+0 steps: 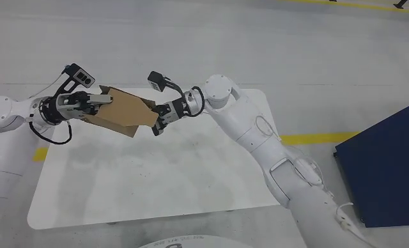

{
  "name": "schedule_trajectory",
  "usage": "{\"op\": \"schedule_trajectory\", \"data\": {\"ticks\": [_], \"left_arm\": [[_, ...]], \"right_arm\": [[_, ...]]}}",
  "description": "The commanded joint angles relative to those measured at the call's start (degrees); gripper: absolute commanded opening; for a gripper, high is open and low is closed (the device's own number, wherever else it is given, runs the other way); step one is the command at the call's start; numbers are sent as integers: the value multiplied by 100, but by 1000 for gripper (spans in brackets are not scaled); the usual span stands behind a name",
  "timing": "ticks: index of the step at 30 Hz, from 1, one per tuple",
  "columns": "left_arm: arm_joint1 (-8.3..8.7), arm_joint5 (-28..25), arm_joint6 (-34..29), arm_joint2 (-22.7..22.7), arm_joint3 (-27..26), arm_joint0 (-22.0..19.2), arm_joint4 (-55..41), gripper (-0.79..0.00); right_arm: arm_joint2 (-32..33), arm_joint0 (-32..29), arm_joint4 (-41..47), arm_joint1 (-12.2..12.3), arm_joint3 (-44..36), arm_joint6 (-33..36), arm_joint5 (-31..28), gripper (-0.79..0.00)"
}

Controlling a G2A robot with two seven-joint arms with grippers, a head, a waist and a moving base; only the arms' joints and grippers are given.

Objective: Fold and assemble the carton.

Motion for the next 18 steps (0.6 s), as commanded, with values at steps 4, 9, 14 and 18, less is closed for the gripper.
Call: {"op": "schedule_trajectory", "data": {"ticks": [4,9,14,18], "left_arm": [[-2,3,-13,-41,19,-2,-13,-785],[-5,7,-29,-82,35,3,-43,-785],[-10,32,-35,-112,60,2,-67,-785],[-15,40,-54,-123,72,0,-74,-785]], "right_arm": [[35,6,51,-4,47,29,-90,0],[262,-70,219,65,48,281,-268,0],[562,-174,402,169,16,652,-392,0],[843,-284,620,254,8,884,-486,0]]}}
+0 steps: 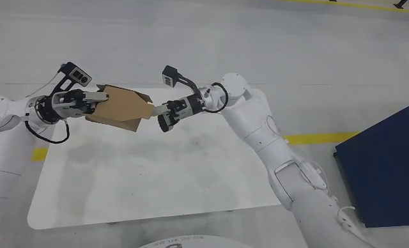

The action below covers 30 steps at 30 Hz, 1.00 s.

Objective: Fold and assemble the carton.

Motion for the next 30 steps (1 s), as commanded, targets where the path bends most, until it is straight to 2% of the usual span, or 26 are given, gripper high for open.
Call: {"op": "schedule_trajectory", "data": {"ticks": [1,6,30], "left_arm": [[-2,2,-7,-5,7,-3,5,-785],[-11,13,-27,-8,10,-10,9,-785],[-42,45,-20,-17,-25,14,89,-785]], "right_arm": [[137,-43,136,36,12,100,-18,0],[275,0,296,50,134,-154,129,0],[-503,315,-196,-183,227,-661,410,0]]}}
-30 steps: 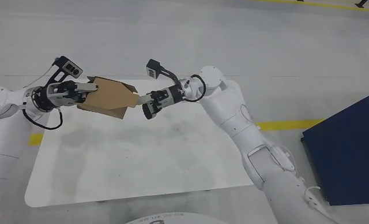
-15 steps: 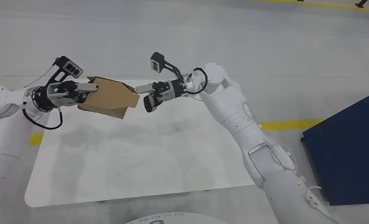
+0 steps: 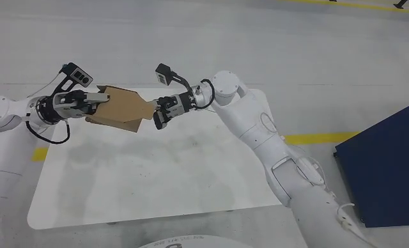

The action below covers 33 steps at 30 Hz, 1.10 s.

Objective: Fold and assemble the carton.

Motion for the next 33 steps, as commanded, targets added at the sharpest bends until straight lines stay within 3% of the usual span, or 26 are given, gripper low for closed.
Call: {"op": "schedule_trajectory", "data": {"ticks": [1,8,21,27,33], "left_arm": [[-3,0,9,9,-5,-3,24,-785],[-6,12,0,-26,-1,-11,21,-785],[7,43,-5,-141,31,3,23,-785],[-2,19,33,-136,37,16,28,-785],[-13,-18,67,-158,79,20,-24,-785]], "right_arm": [[-30,20,-11,-14,24,-16,6,0],[6,39,55,-23,112,27,-96,0],[611,-272,376,194,-4,738,-424,0],[598,-395,286,241,-284,993,-348,0],[620,-319,1771,242,-160,1199,-317,0]]}}
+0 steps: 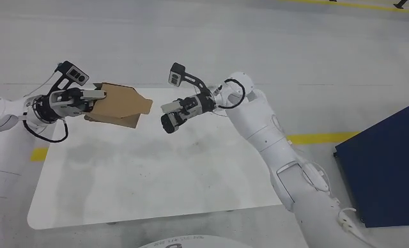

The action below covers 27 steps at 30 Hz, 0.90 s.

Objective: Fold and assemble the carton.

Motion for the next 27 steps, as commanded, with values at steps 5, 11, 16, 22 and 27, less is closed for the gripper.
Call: {"op": "schedule_trajectory", "data": {"ticks": [5,11,16,22,27], "left_arm": [[-4,-32,82,-41,43,7,-47,-785],[-4,-32,82,-41,43,7,-47,-785],[-2,-130,593,-36,-193,158,236,-785],[8,-123,698,-81,-323,249,314,-785],[11,-129,734,-114,-380,307,321,-785]], "right_arm": [[-98,57,518,15,27,-7,76,0],[-89,17,625,5,-45,-80,90,0],[-134,-24,1167,-108,-214,-707,103,0],[-261,52,1284,-206,-102,-742,1,0],[-159,27,1654,-250,-21,-613,-113,0]]}}
